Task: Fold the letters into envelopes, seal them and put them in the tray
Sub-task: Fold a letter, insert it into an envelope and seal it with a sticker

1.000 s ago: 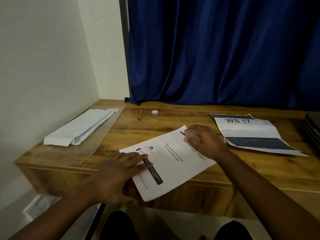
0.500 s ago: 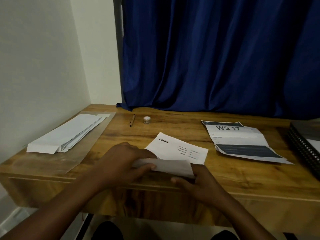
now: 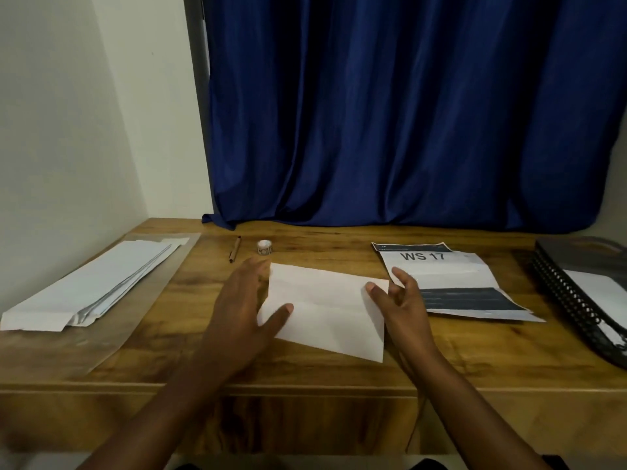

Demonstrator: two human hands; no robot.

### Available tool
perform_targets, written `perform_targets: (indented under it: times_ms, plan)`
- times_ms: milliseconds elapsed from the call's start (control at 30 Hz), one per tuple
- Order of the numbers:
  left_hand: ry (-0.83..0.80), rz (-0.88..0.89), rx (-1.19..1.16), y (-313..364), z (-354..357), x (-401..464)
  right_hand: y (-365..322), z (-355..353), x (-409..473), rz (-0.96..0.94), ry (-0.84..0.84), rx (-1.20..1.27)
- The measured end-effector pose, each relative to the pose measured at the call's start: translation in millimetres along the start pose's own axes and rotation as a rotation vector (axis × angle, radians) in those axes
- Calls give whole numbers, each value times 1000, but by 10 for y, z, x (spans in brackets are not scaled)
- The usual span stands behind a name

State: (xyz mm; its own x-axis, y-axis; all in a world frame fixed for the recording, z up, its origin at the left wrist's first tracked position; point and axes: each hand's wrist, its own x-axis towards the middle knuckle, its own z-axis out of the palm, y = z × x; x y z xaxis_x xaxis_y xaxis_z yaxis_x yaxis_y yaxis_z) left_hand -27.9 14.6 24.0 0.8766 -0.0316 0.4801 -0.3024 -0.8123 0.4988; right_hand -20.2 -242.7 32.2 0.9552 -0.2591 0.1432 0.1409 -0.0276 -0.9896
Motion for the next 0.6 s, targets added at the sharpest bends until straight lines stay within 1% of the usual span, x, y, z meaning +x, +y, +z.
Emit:
perform_targets:
  times_ms: [67, 133, 167, 233, 300, 367, 467, 567, 600]
  plan:
    - [24, 44, 57, 44, 67, -79, 106, -31, 52, -104, 71, -138]
    - [33, 71, 89, 166, 100, -193, 195, -84, 87, -298, 51, -352]
    - [4, 101, 117, 243, 119, -260, 211, -108, 105, -410, -13, -469]
    - [-137, 166, 201, 360, 167, -369, 210, -121, 145, -560, -245, -661]
    - [-277, 174, 280, 390, 221, -402, 211, -104, 179, -570, -469, -835]
    - [-343, 157, 326, 376, 241, -384, 235, -78, 205, -517, -584, -1005]
    - [-402, 108, 334, 283, 207, -325, 236, -70, 162, -462, -616, -1135]
    - [-427, 46, 340, 106, 153, -227, 130, -56, -3, -537, -574, -1224]
    - [-447, 22, 347, 45, 134, -182, 78, -30, -78, -559, -577, -1220]
